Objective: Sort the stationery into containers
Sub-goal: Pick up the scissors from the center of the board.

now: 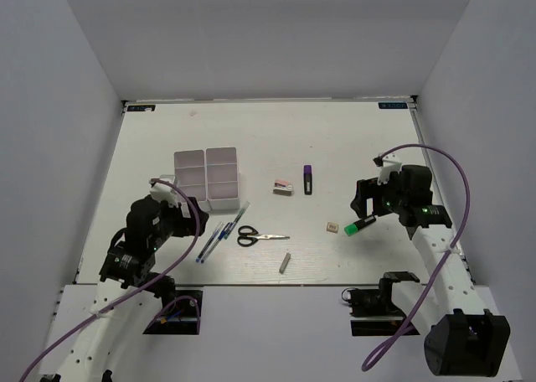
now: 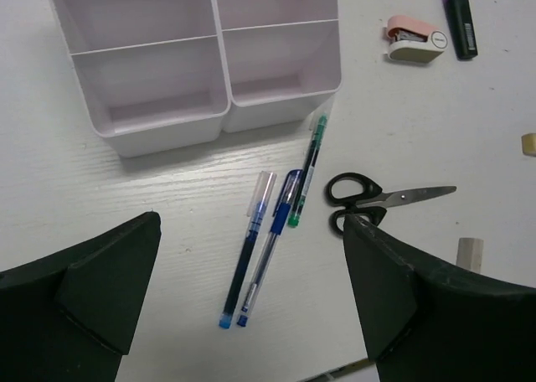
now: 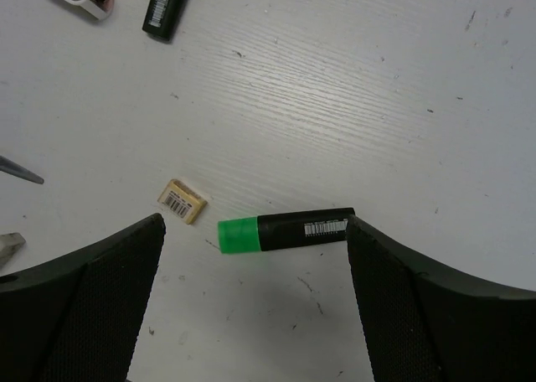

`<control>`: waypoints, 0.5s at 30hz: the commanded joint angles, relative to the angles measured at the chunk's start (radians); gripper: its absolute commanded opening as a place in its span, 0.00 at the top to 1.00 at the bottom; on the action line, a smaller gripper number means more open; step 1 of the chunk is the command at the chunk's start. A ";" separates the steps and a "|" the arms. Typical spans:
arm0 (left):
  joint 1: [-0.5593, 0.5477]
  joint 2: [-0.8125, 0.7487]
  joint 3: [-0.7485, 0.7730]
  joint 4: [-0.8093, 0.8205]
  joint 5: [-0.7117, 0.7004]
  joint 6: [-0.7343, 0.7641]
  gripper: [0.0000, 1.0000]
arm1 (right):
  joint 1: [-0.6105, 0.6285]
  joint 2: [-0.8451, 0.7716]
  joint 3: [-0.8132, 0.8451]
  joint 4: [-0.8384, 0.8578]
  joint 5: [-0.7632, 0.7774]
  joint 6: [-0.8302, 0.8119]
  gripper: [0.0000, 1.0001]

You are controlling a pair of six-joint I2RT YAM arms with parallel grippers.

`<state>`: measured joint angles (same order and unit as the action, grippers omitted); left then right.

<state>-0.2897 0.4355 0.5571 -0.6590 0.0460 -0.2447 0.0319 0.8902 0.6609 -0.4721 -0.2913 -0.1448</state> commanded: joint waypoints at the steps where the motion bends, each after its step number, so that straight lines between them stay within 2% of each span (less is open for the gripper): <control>1: 0.006 0.014 -0.006 0.027 0.077 0.012 0.00 | -0.007 -0.033 0.010 0.006 -0.040 0.010 0.10; 4: 0.006 0.048 -0.011 0.041 0.147 0.021 0.11 | -0.012 -0.062 -0.014 0.009 -0.069 -0.039 0.10; 5: 0.006 0.077 -0.010 0.042 0.161 0.022 0.23 | -0.009 -0.071 -0.020 0.009 -0.077 -0.062 0.10; 8: 0.004 0.133 0.003 0.041 0.213 0.027 0.41 | -0.013 -0.092 -0.027 -0.005 -0.088 -0.108 0.10; 10: 0.004 0.161 0.006 0.038 0.241 0.030 0.41 | -0.012 -0.103 -0.026 -0.008 -0.083 -0.119 0.10; 12: 0.004 0.180 0.007 0.041 0.256 0.027 0.51 | -0.010 -0.115 -0.029 -0.004 -0.043 -0.119 0.10; 13: 0.001 0.181 0.006 0.045 0.256 0.024 0.59 | -0.010 -0.116 -0.032 -0.002 -0.031 -0.119 0.10; 14: 0.004 0.184 0.001 0.056 0.261 0.012 0.72 | -0.009 -0.119 -0.037 0.001 0.009 -0.122 0.10; 15: 0.001 0.206 0.001 0.056 0.255 0.010 0.97 | -0.009 -0.113 -0.034 0.001 0.029 -0.125 0.10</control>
<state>-0.2897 0.6285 0.5537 -0.6331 0.2577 -0.2348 0.0246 0.7868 0.6380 -0.4763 -0.3214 -0.2428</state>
